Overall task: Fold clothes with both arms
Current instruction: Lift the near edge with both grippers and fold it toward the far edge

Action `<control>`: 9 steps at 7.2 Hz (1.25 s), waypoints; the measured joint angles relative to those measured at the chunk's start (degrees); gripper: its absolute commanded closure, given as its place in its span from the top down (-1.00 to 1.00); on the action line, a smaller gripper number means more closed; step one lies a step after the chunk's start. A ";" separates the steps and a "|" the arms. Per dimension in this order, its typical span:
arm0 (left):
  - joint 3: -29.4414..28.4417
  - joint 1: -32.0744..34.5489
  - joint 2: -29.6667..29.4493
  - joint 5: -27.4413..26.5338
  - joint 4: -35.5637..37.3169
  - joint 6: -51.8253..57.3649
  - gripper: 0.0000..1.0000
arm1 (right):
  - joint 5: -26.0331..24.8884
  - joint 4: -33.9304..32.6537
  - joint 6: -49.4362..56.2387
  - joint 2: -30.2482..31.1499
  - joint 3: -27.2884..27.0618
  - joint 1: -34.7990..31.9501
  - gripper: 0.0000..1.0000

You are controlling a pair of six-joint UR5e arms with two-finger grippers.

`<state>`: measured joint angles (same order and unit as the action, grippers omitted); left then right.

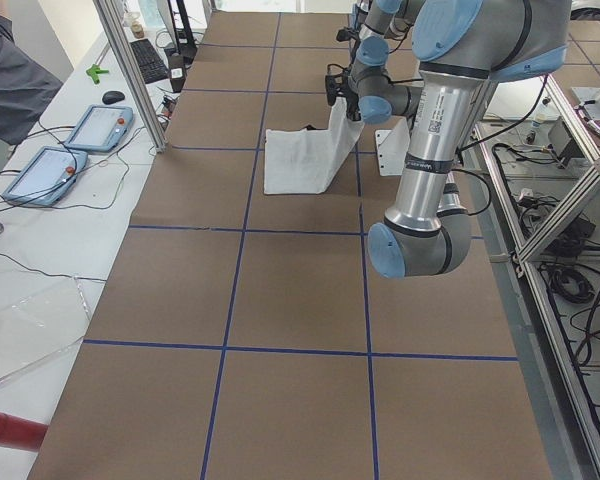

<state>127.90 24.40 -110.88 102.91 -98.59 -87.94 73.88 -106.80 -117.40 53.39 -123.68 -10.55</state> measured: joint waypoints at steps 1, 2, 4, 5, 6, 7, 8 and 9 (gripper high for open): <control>-4.05 2.45 -0.98 0.01 -0.15 2.35 -1.00 | 0.20 5.07 2.07 -0.39 5.19 -2.37 -1.00; -8.12 4.58 -2.12 0.01 -0.23 4.29 -1.00 | 0.70 8.56 3.89 -0.94 9.34 -4.48 -1.00; -16.40 8.10 -4.27 -0.01 -3.05 6.90 -1.00 | 2.43 10.74 6.43 -3.77 16.33 -7.62 -1.00; -21.58 9.49 -4.73 -0.07 -7.62 7.38 -1.00 | 2.88 10.97 7.03 -5.43 19.38 -8.54 -1.00; -26.56 10.41 -5.04 -0.14 -12.43 7.58 -1.00 | 3.16 11.15 7.39 -6.90 22.12 -9.29 -1.00; -29.75 10.84 -5.26 -0.54 -15.47 7.79 -1.00 | 3.32 12.67 7.77 -7.83 25.01 -10.07 -1.00; -31.13 11.13 -5.35 -1.13 -16.78 8.42 -1.00 | 3.66 15.95 8.70 -8.25 28.33 -11.07 -1.00; -31.63 11.42 -5.38 -1.41 -17.27 9.28 -1.00 | 4.62 18.99 10.15 -8.40 31.03 -12.30 -1.00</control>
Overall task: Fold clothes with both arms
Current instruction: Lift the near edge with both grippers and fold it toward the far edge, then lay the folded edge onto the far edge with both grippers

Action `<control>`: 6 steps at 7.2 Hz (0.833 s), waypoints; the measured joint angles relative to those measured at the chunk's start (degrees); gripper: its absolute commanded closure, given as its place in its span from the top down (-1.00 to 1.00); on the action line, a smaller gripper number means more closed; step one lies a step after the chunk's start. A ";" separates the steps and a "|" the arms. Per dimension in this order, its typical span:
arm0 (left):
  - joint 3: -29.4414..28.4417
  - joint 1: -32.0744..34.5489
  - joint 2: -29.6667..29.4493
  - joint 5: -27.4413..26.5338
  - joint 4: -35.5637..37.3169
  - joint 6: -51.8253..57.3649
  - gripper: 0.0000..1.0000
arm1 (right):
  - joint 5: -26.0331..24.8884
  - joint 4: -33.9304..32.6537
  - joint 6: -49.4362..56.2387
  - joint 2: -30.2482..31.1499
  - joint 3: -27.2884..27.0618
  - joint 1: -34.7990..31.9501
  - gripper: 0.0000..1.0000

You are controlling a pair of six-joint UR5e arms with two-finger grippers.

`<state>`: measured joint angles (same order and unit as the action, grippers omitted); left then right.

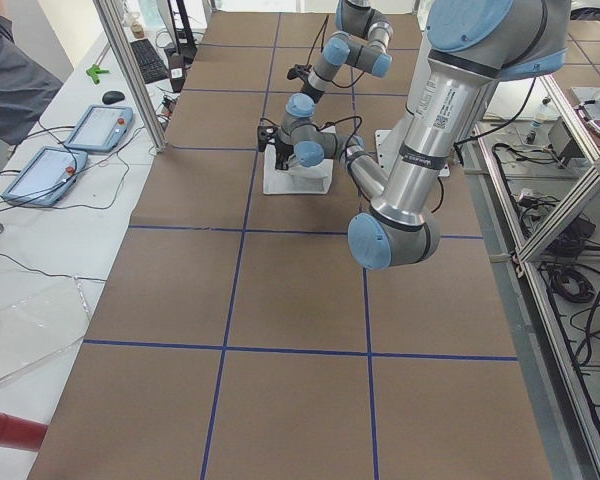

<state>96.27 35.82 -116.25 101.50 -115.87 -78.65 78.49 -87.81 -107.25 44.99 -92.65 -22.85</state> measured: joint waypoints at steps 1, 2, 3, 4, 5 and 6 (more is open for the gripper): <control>-0.19 0.23 -0.02 -0.10 -0.16 0.47 -0.98 | 1.11 1.48 1.15 -0.04 1.35 -1.03 -0.84; -0.30 0.33 -0.01 -0.14 -0.21 0.72 0.98 | 1.81 2.07 2.56 -0.06 1.91 -1.69 0.98; -0.47 0.40 0.06 -0.20 -0.21 1.90 1.00 | 2.67 2.26 5.01 -0.07 2.20 -2.31 1.00; -0.50 0.70 0.17 -0.24 -0.18 4.45 1.00 | 3.86 2.24 7.36 -0.07 2.40 -3.28 1.00; -0.28 1.51 0.37 -0.12 -0.16 7.60 1.00 | 6.13 2.10 9.97 -0.13 2.37 -5.02 1.00; -0.05 2.73 0.67 0.09 -0.20 11.59 1.00 | 8.86 2.03 12.75 -0.24 2.26 -6.64 1.00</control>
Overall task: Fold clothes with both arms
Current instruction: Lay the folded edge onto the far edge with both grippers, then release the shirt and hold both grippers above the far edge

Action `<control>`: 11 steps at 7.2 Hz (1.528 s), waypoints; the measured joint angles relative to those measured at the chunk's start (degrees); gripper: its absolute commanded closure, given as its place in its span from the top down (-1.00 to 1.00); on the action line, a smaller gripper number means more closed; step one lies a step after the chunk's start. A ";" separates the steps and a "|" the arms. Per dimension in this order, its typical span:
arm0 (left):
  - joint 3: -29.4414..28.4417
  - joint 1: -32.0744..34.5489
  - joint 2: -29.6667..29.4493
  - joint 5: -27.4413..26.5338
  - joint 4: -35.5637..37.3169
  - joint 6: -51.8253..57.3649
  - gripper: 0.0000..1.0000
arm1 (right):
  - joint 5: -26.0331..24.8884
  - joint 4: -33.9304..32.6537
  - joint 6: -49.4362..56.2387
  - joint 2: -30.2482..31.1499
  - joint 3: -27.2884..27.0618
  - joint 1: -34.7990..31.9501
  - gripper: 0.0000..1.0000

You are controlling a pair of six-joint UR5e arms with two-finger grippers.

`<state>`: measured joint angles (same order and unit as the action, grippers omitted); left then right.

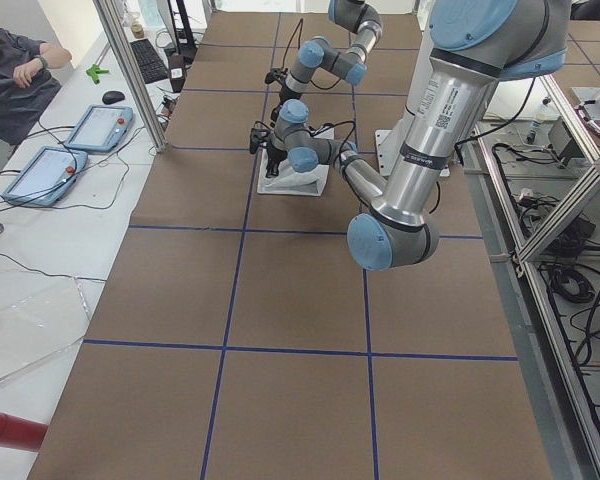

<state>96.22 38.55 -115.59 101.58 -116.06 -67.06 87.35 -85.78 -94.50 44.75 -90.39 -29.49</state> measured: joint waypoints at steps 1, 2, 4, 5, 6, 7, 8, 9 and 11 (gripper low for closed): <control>0.13 1.09 0.34 0.12 -0.07 3.62 1.00 | 1.28 -0.03 1.24 -0.28 0.07 -0.30 1.00; 0.16 1.60 0.57 0.17 -0.11 5.34 1.00 | 1.46 -0.04 1.42 -0.83 0.45 0.51 1.00; 0.19 1.82 0.75 0.19 -0.13 6.14 1.00 | -0.07 0.31 1.50 -3.63 5.60 1.57 0.42; 0.19 1.82 0.78 0.19 -0.13 6.12 1.00 | -1.75 1.08 1.53 -4.76 8.56 1.70 0.26; 0.19 1.78 0.80 0.19 -0.15 6.02 1.00 | -2.59 2.17 1.38 -5.00 9.85 1.97 0.20; 0.20 1.74 0.80 0.18 -0.19 5.94 1.00 | -2.91 2.80 1.30 -4.81 10.29 2.55 0.10; 0.20 1.72 0.80 0.14 -0.20 5.89 1.00 | -3.04 3.02 1.24 -4.55 10.44 3.09 0.04; 0.19 1.71 0.80 0.12 -0.21 5.82 1.00 | -3.10 3.07 1.22 -4.36 10.47 3.44 -0.26; 0.19 1.70 0.80 0.10 -0.22 5.65 1.00 | -3.14 3.02 1.30 -4.18 10.49 3.59 -1.00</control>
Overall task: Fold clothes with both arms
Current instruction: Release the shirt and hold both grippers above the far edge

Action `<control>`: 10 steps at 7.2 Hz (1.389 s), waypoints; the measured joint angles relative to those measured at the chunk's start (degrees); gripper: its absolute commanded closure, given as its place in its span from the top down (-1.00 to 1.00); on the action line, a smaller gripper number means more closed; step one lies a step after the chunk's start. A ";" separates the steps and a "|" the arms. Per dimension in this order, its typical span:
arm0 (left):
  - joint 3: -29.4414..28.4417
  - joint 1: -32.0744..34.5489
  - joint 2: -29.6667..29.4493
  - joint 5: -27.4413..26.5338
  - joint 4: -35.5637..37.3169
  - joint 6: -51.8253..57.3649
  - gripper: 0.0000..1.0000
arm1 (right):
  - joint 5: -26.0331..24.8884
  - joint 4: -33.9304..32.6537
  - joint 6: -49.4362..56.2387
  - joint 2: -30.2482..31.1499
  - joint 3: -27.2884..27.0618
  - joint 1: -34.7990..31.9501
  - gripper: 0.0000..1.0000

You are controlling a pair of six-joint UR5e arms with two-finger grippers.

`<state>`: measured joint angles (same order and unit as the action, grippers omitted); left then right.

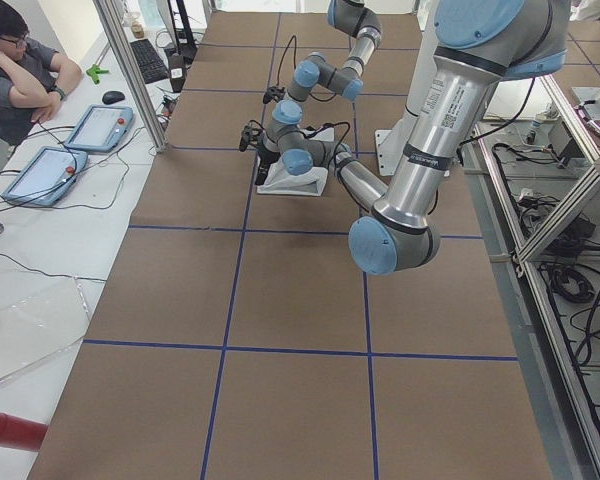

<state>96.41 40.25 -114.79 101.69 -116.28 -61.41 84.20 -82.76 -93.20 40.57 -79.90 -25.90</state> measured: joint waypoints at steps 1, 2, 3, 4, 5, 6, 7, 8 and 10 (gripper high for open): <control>0.00 0.00 0.00 0.00 0.00 -0.09 1.00 | -0.02 -0.02 0.05 0.03 -0.01 -0.10 -1.00; -0.01 0.00 0.00 0.00 0.00 -0.23 1.00 | -0.06 -0.07 0.13 0.03 -0.01 -0.44 -1.00; -0.03 0.00 0.00 0.00 0.00 -0.44 1.00 | -0.07 -0.16 0.27 0.04 -0.01 -1.17 -1.00; -0.02 0.00 0.00 0.00 0.00 -0.56 1.00 | -0.05 -0.26 0.44 0.04 0.14 -2.35 -1.00; -0.01 0.00 0.00 0.00 0.00 -0.61 1.00 | -0.07 -0.30 0.70 0.04 1.01 -3.72 -1.00; 0.00 -0.03 0.00 0.00 0.00 -0.63 1.00 | -0.11 -0.21 1.27 0.04 2.77 -4.81 -1.00; 0.00 -0.12 0.00 0.00 0.00 -0.63 1.00 | -0.15 -0.08 1.94 0.04 4.38 -5.40 0.98; 0.00 -0.20 0.00 0.02 0.00 -0.62 1.00 | -0.53 0.02 2.67 -0.02 5.47 -5.56 1.00; -0.02 -0.31 0.05 0.08 -1.44 -0.51 1.00 | -0.96 0.23 7.25 -0.47 6.18 -6.28 1.00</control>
<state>96.40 39.94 -114.74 101.77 -117.72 -61.93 83.25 -82.53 -85.95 40.09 -73.72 -32.18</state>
